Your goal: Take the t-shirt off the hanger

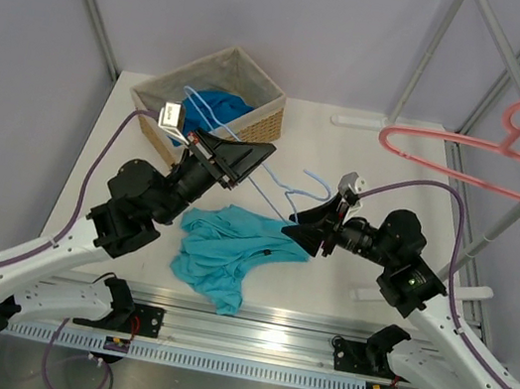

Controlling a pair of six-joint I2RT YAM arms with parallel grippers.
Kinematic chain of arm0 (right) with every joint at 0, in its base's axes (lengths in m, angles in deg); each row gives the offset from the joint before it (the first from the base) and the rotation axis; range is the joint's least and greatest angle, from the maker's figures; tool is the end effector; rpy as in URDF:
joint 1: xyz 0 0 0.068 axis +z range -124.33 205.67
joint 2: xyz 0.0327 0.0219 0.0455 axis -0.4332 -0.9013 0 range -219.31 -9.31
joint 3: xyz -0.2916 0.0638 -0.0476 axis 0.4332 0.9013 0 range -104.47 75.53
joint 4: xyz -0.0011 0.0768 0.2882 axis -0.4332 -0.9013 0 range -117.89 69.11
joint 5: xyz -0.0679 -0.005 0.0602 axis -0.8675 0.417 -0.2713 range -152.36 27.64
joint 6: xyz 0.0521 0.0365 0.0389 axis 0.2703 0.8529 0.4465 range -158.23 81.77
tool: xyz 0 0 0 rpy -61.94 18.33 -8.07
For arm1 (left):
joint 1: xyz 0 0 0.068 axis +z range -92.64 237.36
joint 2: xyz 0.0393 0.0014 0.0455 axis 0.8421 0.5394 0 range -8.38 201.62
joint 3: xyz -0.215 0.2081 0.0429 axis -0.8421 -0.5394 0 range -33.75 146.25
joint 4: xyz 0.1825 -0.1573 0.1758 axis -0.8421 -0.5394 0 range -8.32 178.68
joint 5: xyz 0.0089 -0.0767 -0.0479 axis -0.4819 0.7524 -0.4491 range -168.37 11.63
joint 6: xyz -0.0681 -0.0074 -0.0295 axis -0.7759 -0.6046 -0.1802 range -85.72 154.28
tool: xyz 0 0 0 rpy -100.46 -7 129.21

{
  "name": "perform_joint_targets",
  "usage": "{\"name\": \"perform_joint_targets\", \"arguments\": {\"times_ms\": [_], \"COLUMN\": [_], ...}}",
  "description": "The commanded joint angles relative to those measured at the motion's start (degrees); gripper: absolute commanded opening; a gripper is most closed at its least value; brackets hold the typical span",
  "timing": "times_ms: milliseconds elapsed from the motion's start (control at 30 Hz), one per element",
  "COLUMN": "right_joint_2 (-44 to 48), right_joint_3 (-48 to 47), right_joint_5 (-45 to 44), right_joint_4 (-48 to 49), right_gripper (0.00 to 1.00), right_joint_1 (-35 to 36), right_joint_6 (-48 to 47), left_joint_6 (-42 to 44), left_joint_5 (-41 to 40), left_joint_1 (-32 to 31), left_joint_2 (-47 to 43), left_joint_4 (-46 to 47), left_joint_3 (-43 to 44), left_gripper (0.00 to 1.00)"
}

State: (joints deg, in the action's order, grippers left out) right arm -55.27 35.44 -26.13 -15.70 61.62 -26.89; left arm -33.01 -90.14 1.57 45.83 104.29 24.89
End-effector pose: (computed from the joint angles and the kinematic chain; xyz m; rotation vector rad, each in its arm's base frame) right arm 0.1632 0.1640 0.3543 -0.8562 1.4696 1.1264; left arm 0.1531 -0.2024 0.4803 -0.3495 1.3884 -1.7100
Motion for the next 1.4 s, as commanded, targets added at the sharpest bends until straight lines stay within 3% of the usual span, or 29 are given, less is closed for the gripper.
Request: {"name": "perform_joint_targets", "arguments": {"times_ms": [0,33,133,167,333,367,400,433,500,533,567,700,767,900,1067,1267,1367], "right_joint_2": [1.04,1.3,2.09,2.27,3.67,4.29,4.9,6.21,8.85,9.82,10.88,15.01,15.02,12.92,7.38,-5.1,-10.28], "right_joint_3": [1.42,1.77,2.04,2.3,4.14,4.5,4.76,5.2,5.55,5.73,5.82,4.94,1.53,-5.15,-12.36,-24.49,-30.28], "right_joint_5": [-3.88,-4.84,-7.13,-8.18,-5.12,-5.03,-5.03,-5.64,-7.65,-8.53,-9.5,-14.94,-22.05,-29.62,-40.43,-47.46,-58.95], "right_joint_4": [4.03,4.21,4.21,4.13,7.1,7.37,7.46,7.29,5.37,5.36,4.49,1.06,-6.13,-15.11,-22.76,-24.96,-25.06], "right_gripper": [0.47,0.43,0.17,0.0,0.0,0.0,0.0,0.0,0.0,0.0,0.0,0.0,0.0,0.0,0.0,0.0,0.0], "right_joint_1": [1.76,2.28,3.34,3.43,3.43,3.43,3.43,3.43,3.52,3.43,3.43,3.43,3.34,3.43,3.43,3.52,3.43], "right_joint_6": [-0.62,-0.26,0.53,0.97,3.42,4.04,4.57,5.53,7.55,8.26,8.96,11.78,13.18,13.19,14.41,16.18,16.17], "left_joint_6": [-2.31,-3.89,-4.52,-4.17,-5.13,-4.87,-4.35,-4.08,-2.25,-1.71,-1.19,-0.39,-0.3,2.59,11.01,18.4,26.64], "left_joint_5": [-4.92,-6.06,-6.69,-6.77,-7.3,-7.3,-7.22,-7.13,-6.34,-5.99,-5.72,-2.57,-0.63,5.25,9.74,6.76,4.05], "left_joint_1": [0.07,0.07,0.07,0.07,0.07,0.07,0.07,0.07,0.07,0.07,0.07,0.07,0.07,0.07,0.07,0.07,0.07], "left_joint_2": [-2.88,-3.24,-3.68,-3.59,-3.85,-3.77,-4.03,-4.12,-4.29,-4.29,-4.38,-3.77,-2.98,-2.36,-3.76,-8.77,-10.18], "left_joint_4": [6.17,7.22,8.64,7.68,7.67,7.85,7.94,7.85,7.76,7.76,7.94,8.03,7.94,5.05,1.44,-8.83,-21.71], "left_joint_3": [-5.17,-6.24,-7.66,-7.31,-7.13,-7.13,-7.13,-7.04,-6.95,-7.04,-7.04,-7.21,-7.04,-6.16,-7.48,-10.2,-7.58], "left_gripper": [0.0,0.0,0.0,0.0,0.0,0.04,0.17,0.53,0.79,0.79,0.87,0.91,0.92,0.99,0.99,0.99,0.99]}}
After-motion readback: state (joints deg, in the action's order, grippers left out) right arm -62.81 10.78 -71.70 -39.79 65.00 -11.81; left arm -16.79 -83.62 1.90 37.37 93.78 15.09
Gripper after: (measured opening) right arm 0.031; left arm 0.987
